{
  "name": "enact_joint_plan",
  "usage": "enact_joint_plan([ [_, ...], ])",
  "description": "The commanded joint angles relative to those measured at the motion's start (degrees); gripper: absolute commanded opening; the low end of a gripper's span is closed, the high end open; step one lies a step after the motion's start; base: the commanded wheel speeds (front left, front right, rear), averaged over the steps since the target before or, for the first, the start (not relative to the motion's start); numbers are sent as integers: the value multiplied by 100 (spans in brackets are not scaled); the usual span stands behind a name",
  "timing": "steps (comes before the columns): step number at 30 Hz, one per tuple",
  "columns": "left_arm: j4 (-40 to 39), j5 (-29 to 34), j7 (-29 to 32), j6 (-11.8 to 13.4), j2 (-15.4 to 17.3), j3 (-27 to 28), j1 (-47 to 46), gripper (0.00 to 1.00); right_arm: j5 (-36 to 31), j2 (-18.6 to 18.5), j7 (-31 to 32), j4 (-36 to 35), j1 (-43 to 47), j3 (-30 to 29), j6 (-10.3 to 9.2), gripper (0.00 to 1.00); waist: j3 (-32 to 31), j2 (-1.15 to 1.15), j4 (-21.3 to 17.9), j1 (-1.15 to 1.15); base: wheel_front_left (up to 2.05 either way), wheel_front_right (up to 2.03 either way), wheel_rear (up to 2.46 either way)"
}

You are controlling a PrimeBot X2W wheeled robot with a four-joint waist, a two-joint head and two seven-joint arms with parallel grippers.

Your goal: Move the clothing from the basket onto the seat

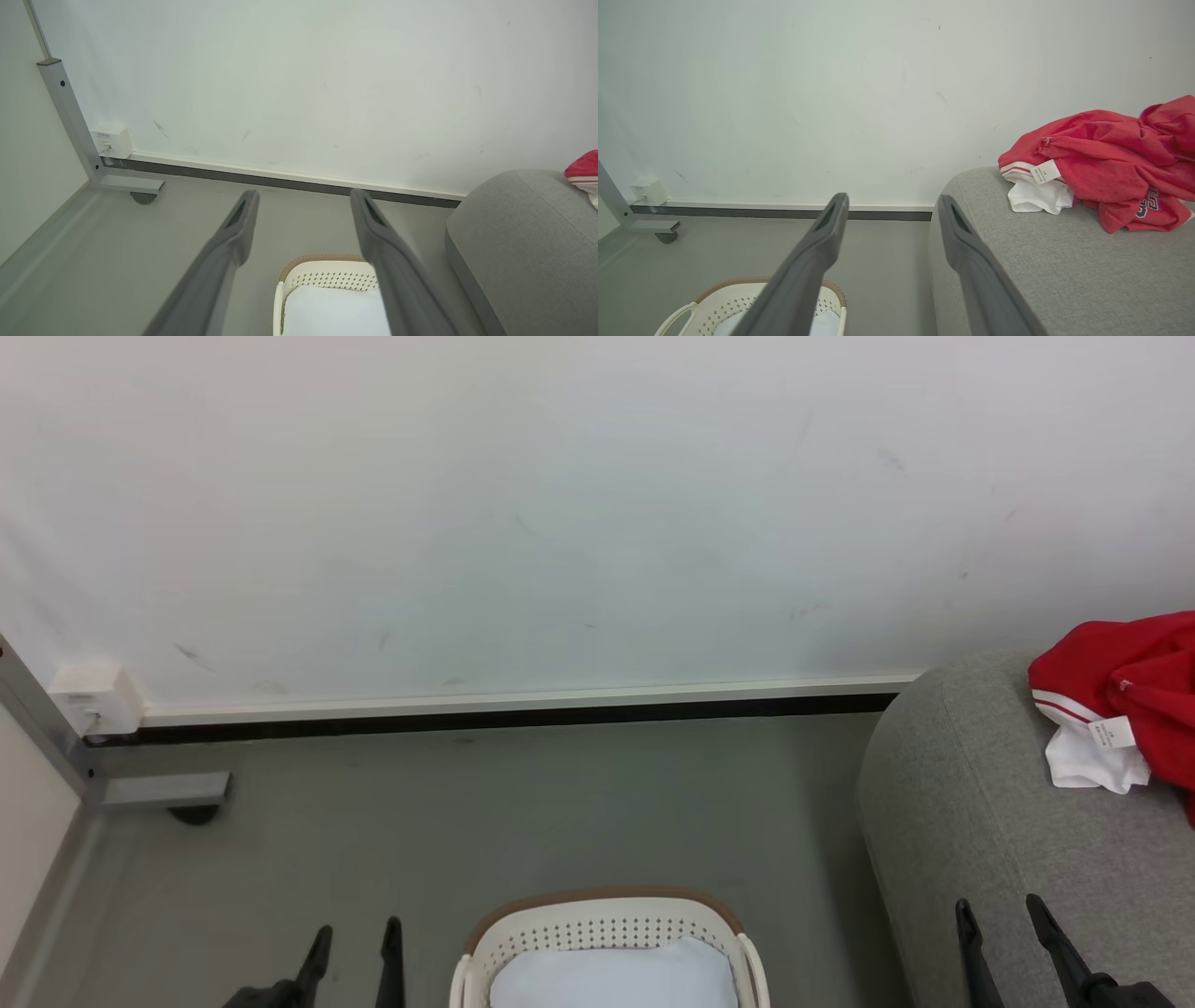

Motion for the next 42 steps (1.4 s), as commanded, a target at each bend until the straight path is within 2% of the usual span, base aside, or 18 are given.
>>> enact_joint_plan([
  [1,28,94,-4,-33,-23,40,-30,100,36,-3,1,27,-39,2,-15,100,15,0,-10,0,0,0,0],
  [7,81,130,-4,-149,-75,138,-57,100,41,-3,1,45,-1,18,-15,100,27,0,-34,0,0,0,0],
  [8,93,86,1,-156,-70,130,-30,0,5,1,-1,30,-2,15,0,0,28,0,-32,0,0,0,0],
  [11,231,74,12,-155,-95,124,59,0,12,15,6,164,77,14,0,0,29,0,-32,0,0,0,0],
  [29,74,-1764,527,-331,-102,404,-121,0,1974,8,516,52,-122,-139,-2,0,72,0,-2,0,0,0,0],
  [42,-29,-2794,802,-430,-106,546,-209,0,3069,4,797,-16,-228,-219,-3,0,101,0,17,0,0,0,0],
])
